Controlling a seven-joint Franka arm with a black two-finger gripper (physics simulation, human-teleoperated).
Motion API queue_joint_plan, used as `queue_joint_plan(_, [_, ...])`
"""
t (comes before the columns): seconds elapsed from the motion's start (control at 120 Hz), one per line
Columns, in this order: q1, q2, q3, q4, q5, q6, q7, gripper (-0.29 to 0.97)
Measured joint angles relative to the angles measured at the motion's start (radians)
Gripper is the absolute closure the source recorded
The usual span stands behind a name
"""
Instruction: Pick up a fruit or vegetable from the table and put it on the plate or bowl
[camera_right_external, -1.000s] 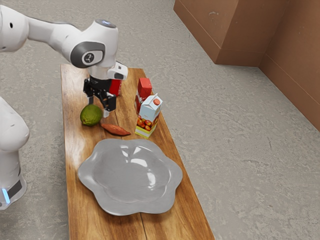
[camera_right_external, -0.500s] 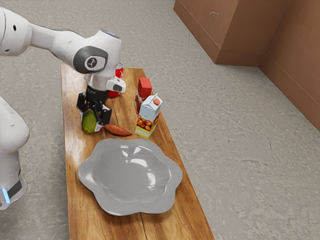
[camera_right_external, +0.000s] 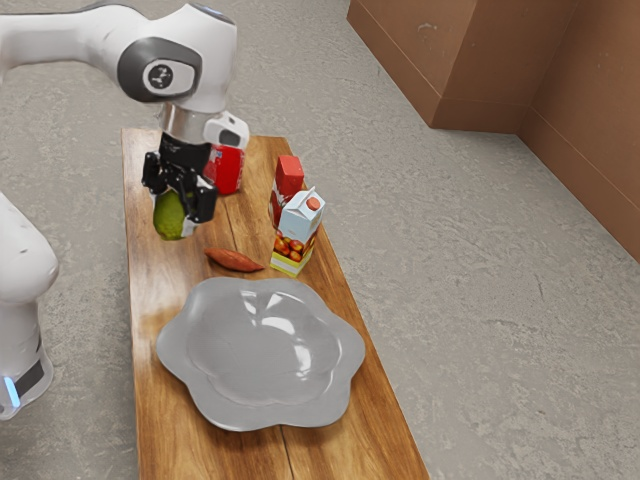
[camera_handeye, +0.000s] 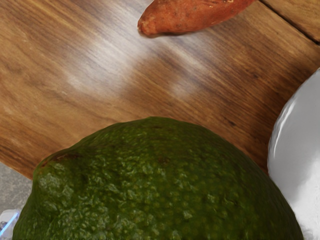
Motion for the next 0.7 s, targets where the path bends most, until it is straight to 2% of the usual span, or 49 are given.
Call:
queue_joint_plan(0.133, [-0.053,-0.010,-0.035,0.004,-0.061,-0.019,-0.013,0.32])
queue_joint_plan(0.358, [-0.110,0.014,-0.101,0.004,-0.138,0.060,-0.031,0.32])
queue_joint_plan(0.517, [-0.130,0.034,-0.138,0.065,-0.165,0.088,-0.052,0.32])
queue_joint_plan(0.7, [-0.116,0.098,-0.238,0.120,-0.185,0.147,-0.076,0.32])
